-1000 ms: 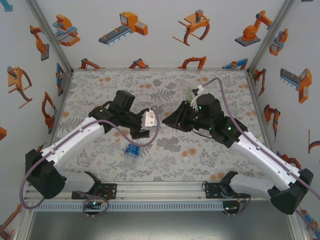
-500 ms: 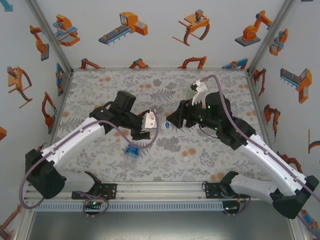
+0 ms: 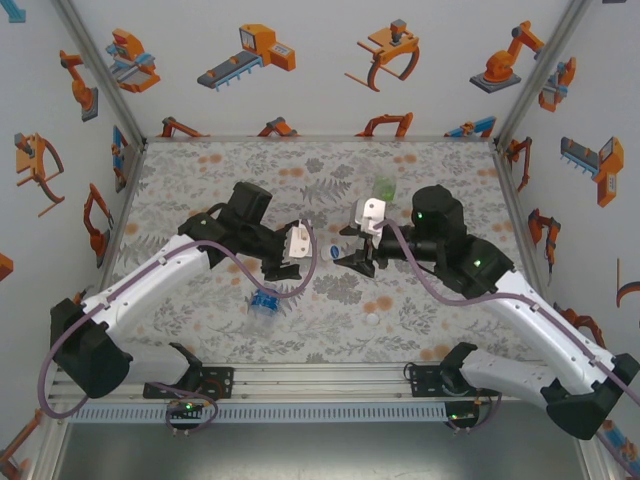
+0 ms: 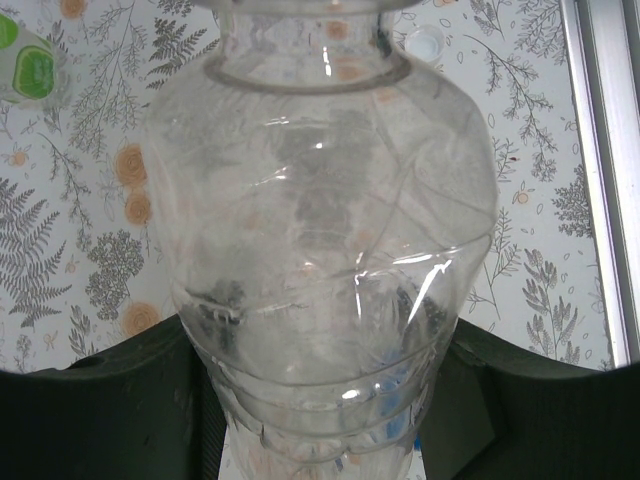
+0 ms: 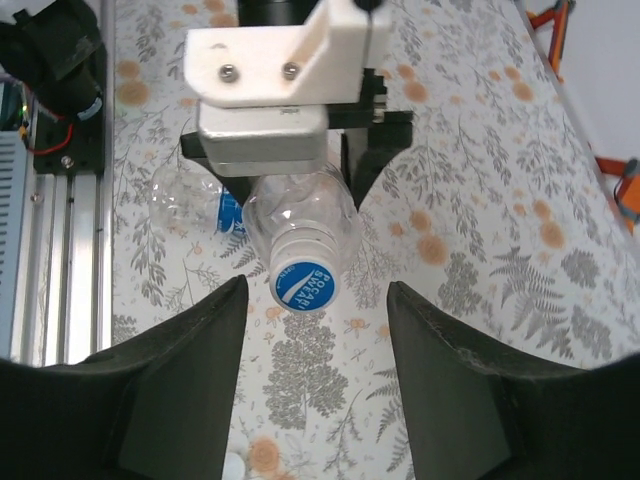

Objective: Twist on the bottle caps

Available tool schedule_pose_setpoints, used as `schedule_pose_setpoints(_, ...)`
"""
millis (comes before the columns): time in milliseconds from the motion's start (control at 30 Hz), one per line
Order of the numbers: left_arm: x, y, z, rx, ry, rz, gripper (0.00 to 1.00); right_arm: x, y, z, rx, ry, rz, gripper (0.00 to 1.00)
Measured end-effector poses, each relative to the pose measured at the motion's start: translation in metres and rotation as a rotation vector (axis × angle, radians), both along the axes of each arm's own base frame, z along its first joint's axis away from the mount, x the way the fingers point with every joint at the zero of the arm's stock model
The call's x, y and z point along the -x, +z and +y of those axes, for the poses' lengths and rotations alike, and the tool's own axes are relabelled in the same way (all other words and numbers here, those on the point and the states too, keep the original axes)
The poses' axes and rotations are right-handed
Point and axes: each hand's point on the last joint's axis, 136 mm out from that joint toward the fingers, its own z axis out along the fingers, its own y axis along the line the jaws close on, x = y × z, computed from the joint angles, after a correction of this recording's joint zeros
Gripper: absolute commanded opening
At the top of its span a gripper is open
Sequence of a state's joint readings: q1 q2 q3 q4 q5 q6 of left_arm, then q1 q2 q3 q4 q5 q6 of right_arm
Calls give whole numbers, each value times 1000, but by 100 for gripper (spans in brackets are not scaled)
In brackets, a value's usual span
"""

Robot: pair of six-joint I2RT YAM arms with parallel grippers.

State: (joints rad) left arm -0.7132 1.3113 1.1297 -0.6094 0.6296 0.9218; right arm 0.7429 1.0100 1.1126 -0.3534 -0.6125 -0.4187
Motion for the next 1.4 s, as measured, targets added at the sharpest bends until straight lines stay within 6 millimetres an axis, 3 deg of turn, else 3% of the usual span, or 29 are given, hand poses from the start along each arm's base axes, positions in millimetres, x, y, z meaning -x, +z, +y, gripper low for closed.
schedule_pose_setpoints(500,1,2,1,2,-4,-8,0,4,-14,11,14,89,-4,42)
schedule_pose_setpoints(633,2,2,2,2,-4,-8,0,1,-18,13,24,89,7,31)
schedule_pose_setpoints(800,3,2,2,1,-7,-6,0,0,-19,13,21,76,20,4)
schedule_pose_setpoints(867,2,2,2,-3,-4,-6,0,-3,-20,13,7,45,55,0)
schedule_pose_setpoints(1033,-1,0,5,-16,12,-9,0,-21,-22,11,-86,-140,328,0)
schedule_pose_setpoints(1400,-6,-5,7,-35,47,1,0,-57,-48,-8,-318,-697,1211,0)
